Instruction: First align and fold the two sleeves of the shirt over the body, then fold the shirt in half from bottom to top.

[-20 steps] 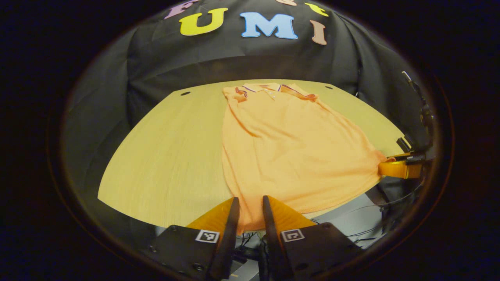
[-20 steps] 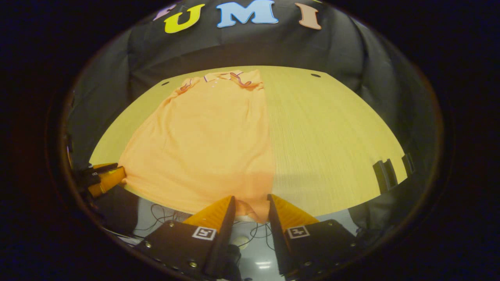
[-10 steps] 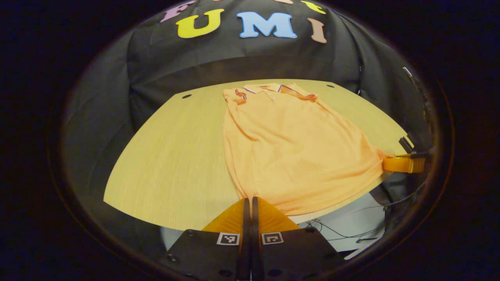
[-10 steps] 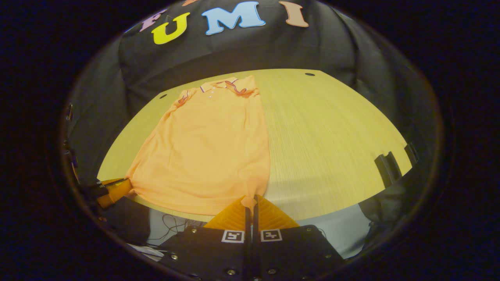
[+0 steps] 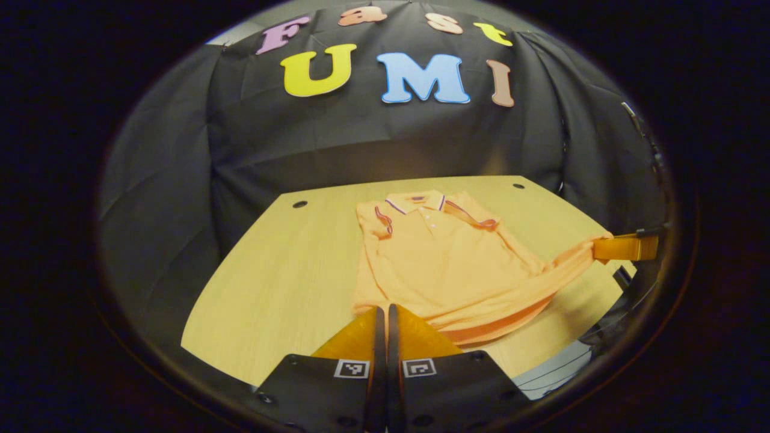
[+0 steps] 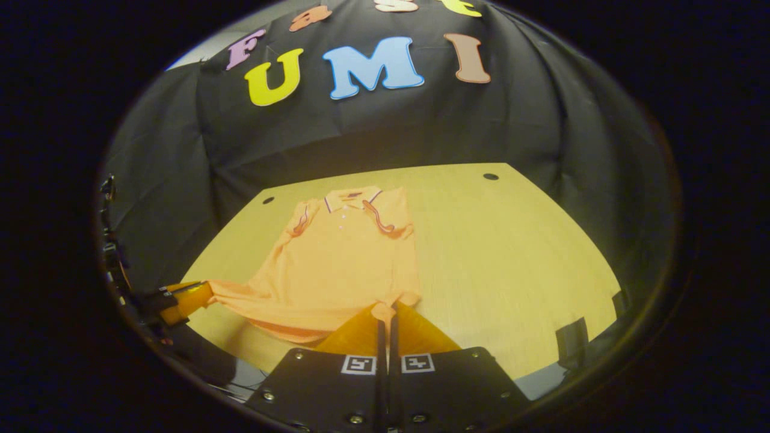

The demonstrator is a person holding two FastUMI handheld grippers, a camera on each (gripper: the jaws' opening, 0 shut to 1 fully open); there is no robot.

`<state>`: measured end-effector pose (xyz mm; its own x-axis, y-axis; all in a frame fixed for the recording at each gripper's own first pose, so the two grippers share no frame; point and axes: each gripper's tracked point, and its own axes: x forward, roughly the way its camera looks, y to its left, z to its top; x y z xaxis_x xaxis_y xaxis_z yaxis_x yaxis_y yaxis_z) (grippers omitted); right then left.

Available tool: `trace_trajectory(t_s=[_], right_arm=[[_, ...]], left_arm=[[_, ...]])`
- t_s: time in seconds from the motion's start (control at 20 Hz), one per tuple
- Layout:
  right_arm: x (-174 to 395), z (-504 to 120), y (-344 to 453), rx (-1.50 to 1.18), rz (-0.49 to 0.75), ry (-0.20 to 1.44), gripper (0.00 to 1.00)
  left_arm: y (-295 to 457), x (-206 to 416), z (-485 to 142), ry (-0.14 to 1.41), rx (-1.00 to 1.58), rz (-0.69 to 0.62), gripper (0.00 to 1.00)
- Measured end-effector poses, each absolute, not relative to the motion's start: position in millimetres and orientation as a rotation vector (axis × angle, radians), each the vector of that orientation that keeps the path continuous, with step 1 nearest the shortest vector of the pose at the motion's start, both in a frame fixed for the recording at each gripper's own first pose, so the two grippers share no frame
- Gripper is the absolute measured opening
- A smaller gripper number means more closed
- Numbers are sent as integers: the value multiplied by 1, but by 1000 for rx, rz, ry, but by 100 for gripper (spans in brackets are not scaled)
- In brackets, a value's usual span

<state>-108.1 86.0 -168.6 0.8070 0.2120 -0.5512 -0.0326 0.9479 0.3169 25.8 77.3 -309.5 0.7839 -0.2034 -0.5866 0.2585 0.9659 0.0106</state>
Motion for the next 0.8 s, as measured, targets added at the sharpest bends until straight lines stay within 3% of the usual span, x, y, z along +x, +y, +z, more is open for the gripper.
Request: trace_trajectory(t_s=[0.8], right_arm=[[53,-125,90,220,106,540,1]], left_arm=[[59,209,-298,540,29,-259,6]])
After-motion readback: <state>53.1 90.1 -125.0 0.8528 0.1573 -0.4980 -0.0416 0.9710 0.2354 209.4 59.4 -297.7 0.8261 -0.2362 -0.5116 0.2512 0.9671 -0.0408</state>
